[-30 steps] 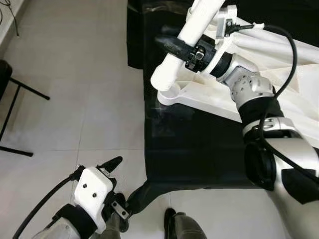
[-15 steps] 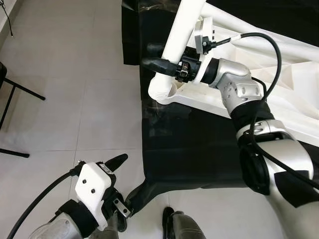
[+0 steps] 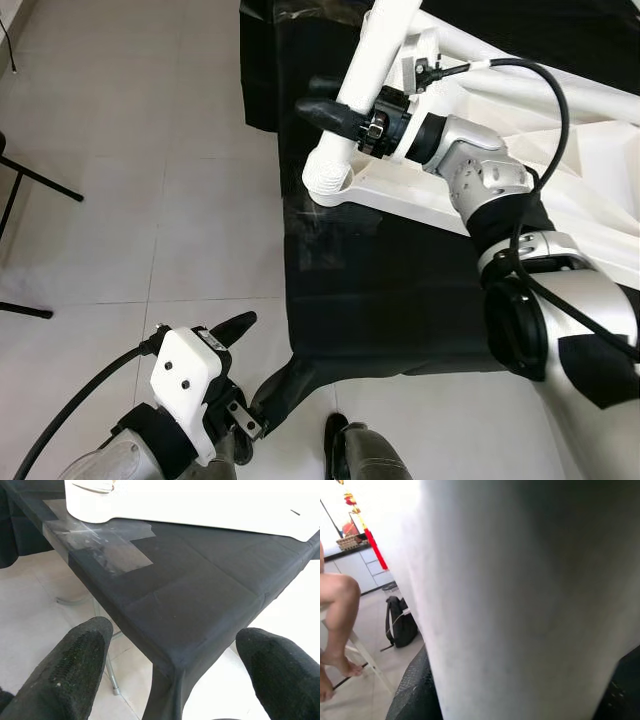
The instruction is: Building children table
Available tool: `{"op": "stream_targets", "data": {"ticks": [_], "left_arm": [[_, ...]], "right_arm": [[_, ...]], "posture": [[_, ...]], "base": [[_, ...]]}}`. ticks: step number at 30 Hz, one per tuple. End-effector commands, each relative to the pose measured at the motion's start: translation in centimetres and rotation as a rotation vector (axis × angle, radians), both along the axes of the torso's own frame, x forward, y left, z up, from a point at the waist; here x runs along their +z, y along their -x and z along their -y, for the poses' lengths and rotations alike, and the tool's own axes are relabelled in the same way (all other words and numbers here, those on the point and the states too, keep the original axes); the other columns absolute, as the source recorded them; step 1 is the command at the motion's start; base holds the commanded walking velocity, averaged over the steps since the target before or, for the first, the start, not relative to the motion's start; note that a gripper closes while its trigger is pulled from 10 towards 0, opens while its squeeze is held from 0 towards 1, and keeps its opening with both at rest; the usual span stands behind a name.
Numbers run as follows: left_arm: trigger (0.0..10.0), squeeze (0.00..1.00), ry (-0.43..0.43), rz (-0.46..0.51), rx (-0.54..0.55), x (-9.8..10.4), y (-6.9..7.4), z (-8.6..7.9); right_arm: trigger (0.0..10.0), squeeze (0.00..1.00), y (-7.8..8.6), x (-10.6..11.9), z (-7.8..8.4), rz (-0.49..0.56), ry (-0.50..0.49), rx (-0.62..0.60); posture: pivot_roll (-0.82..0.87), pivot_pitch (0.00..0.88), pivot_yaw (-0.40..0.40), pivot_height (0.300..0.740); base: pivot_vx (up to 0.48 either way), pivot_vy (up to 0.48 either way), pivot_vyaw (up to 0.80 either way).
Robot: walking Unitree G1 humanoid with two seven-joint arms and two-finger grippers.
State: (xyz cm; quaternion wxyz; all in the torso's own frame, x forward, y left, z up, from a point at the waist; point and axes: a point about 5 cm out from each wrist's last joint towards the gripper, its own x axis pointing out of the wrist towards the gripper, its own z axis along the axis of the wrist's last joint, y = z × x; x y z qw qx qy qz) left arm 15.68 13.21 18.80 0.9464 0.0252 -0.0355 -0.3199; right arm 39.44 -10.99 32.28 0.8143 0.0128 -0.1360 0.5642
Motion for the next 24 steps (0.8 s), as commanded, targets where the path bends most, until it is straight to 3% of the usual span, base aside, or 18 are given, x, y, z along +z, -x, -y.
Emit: {"op": "stream_targets", "data": {"ticks": [1, 13, 17, 18, 24], "left_arm": [[10.0, 0.0, 0.008, -0.027, -0.017, -0.2, 0.4, 0.1], [10.0, 0.0, 0.003, -0.028, -0.019, -0.2, 0.4, 0.0], [10.0, 0.0, 0.004, -0.029, -0.02, -0.2, 0.4, 0.1], [10.0, 0.0, 0.004, -0.028, -0.02, -0.2, 0.4, 0.1], [10.0, 0.0, 0.005, -0.027, -0.02, -0.2, 0.4, 0.1]], "right_arm": [[10.0, 0.0, -0.3, -2.0, 0.2, -0.074, 0.053, -0.028], [10.0, 0.0, -0.7, -2.3, -0.4, -0.039, 0.148, -0.116], [10.0, 0.0, -0.2, -2.5, -0.9, 0.028, 0.238, -0.05], [10.0, 0.0, 0.2, -2.9, -1.3, 0.06, 0.276, 0.022], [10.0, 0.0, 1.0, -3.3, -1.8, 0.076, 0.304, 0.149]], "posture": [[-0.01, 0.393, -0.175, 0.74], [0.0, 0.394, -0.174, 0.74], [-0.01, 0.393, -0.173, 0.74], [-0.01, 0.392, -0.176, 0.74], [-0.01, 0.391, -0.177, 0.74]], "base": [[0.0, 0.0, 0.0], [0.0, 0.0, 0.0], [0.0, 0.0, 0.0], [0.0, 0.0, 0.0], [0.0, 0.0, 0.0]]}}
